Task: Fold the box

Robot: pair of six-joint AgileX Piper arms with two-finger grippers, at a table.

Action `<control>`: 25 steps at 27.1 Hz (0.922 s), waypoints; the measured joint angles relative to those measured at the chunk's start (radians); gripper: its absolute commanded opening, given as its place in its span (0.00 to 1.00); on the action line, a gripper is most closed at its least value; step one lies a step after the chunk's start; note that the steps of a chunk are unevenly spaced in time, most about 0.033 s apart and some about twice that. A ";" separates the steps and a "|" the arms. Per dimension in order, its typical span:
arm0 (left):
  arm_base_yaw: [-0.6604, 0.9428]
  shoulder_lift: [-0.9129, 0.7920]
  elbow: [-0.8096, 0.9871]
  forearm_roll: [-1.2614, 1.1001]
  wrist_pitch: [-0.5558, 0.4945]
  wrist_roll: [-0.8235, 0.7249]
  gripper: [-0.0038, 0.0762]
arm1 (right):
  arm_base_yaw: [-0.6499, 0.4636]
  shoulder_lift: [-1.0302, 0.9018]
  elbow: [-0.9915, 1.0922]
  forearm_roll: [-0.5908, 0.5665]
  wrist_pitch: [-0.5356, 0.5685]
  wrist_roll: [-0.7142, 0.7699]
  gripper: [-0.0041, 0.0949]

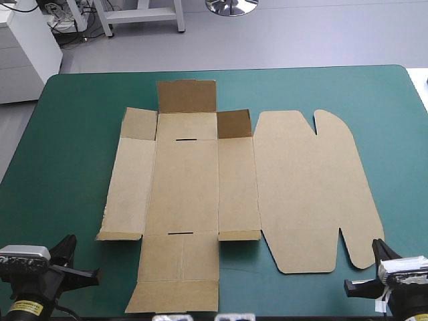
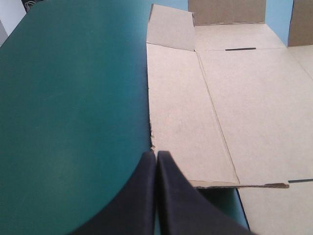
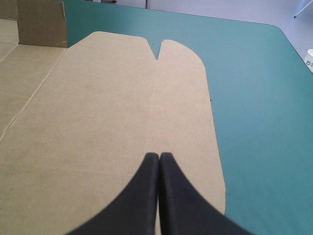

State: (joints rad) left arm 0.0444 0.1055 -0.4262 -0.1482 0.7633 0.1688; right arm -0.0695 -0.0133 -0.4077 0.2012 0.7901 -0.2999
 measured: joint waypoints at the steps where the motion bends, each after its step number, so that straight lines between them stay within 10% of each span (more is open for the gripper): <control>1: 0.000 0.000 0.000 0.000 0.000 0.000 0.04 | 0.000 0.000 0.000 0.000 0.000 0.000 0.02; 25: 0.000 0.200 -0.140 0.007 0.039 0.000 0.04 | 0.000 0.000 0.000 0.000 0.000 0.000 0.02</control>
State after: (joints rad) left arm 0.0444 0.3059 -0.5662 -0.1414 0.8020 0.1692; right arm -0.0695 -0.0133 -0.4077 0.2012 0.7901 -0.2999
